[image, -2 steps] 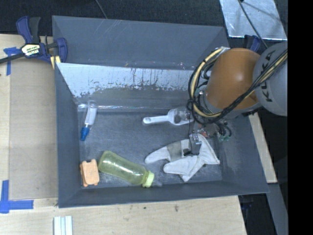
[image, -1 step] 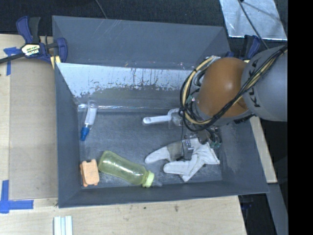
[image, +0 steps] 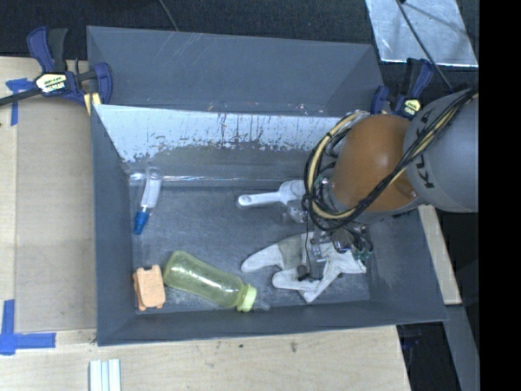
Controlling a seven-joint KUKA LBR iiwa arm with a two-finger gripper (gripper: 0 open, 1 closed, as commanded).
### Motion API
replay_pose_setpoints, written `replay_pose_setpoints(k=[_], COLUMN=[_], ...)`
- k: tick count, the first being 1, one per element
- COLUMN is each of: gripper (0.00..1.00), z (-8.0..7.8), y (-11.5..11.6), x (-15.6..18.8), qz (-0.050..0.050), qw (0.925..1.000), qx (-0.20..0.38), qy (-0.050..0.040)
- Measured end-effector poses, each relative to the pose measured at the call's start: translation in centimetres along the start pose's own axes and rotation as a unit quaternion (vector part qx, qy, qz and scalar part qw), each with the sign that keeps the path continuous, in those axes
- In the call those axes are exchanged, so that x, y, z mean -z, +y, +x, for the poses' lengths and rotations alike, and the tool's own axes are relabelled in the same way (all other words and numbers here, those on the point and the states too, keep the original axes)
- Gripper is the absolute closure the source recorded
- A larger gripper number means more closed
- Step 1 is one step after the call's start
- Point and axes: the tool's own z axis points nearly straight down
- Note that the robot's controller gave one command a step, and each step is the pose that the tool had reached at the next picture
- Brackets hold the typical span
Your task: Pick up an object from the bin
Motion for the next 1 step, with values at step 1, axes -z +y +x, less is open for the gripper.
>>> replay_pose_setpoints(k=[1], gripper=[1.00], z=[-0.21], y=[-0.19], x=[-0.51], qz=[0.001], qw=[0.9905], qx=[-0.138], qy=[0.0009])
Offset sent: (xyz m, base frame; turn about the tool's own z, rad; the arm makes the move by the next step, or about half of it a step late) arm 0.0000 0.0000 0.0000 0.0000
